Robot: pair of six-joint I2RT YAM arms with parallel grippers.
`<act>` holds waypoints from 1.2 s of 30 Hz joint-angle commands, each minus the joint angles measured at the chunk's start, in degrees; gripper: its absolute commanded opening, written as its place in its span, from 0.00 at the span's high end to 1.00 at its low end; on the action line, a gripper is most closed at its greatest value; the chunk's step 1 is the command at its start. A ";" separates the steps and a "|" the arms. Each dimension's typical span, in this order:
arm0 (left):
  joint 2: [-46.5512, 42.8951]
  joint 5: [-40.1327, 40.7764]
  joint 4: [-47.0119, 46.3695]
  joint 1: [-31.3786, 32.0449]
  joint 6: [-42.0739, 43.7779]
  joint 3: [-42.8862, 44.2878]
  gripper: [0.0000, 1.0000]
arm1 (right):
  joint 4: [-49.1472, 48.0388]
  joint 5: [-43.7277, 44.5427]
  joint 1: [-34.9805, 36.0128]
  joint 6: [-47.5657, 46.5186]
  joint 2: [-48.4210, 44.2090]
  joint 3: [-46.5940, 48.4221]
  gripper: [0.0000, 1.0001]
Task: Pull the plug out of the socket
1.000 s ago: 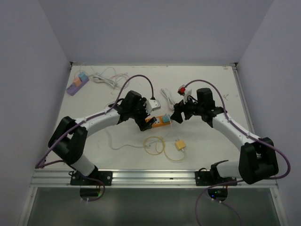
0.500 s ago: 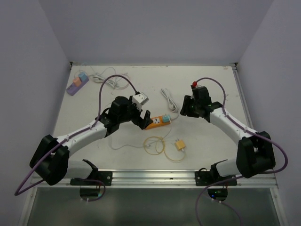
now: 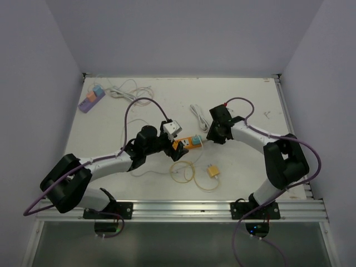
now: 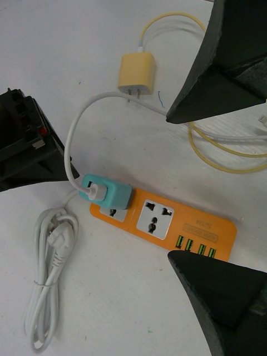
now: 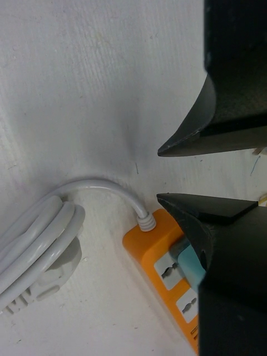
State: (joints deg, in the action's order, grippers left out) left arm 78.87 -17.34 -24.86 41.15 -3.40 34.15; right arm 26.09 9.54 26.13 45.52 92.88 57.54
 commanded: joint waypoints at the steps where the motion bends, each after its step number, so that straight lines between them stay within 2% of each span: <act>1: 0.67 1.35 -9.50 0.34 -0.38 -0.05 0.00 | -1.04 1.45 0.68 4.66 1.77 3.02 0.62; 10: 5.50 -0.85 -9.85 0.34 -0.73 1.71 0.00 | -3.32 0.22 0.68 9.58 5.20 3.72 0.60; 20: 9.36 -1.55 -12.13 0.34 5.42 3.82 0.00 | -6.92 -2.51 0.68 13.81 7.84 3.46 0.63; 36: 15.35 -3.22 -13.81 0.69 8.85 6.62 0.00 | -5.00 -4.79 0.76 18.73 10.39 5.39 0.64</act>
State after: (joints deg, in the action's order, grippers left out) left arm 93.19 -19.42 -34.28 41.34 3.01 37.98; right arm 21.04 5.85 26.63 61.73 102.10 60.77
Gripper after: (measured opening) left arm 0.996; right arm 0.368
